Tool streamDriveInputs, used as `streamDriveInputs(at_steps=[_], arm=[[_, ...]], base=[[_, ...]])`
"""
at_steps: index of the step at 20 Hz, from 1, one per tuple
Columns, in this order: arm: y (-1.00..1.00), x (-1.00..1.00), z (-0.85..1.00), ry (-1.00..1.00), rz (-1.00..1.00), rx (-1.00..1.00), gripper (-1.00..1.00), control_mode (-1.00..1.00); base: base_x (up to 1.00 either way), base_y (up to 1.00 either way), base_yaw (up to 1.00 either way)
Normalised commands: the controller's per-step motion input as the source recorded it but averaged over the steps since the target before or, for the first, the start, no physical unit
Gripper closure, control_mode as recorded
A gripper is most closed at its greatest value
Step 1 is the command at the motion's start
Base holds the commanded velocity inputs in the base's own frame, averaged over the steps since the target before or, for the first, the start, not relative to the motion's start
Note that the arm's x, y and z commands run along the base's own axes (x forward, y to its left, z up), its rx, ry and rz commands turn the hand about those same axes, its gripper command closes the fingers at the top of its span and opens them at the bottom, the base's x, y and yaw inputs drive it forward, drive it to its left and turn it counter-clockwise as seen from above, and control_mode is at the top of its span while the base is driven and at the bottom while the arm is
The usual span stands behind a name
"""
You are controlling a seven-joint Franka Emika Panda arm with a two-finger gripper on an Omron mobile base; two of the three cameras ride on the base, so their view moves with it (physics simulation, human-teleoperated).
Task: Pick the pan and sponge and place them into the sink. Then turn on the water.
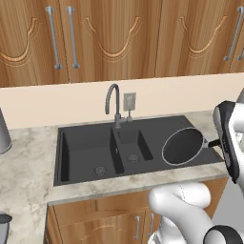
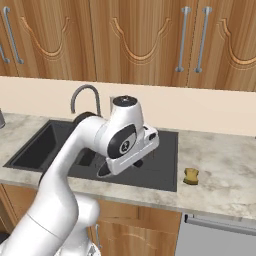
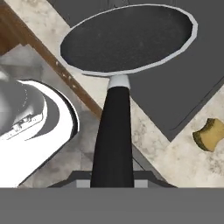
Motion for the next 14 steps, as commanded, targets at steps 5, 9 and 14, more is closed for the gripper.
streamDriveInputs(at_steps=[5, 9, 14], arm=[[1.0, 0.19, 0.4, 0.06, 0.12, 0.12, 1.0, -1.0], [1.0, 0.19, 0.52, 0.09, 0.02, 0.18, 1.0, -1.0], [1.0, 0.23, 0.1, 0.1, -0.01, 0.12, 1.0, -1.0]], base=[[0.0, 0.0, 0.0], [0.0, 0.0, 0.0], [0.0, 0.0, 0.0]])
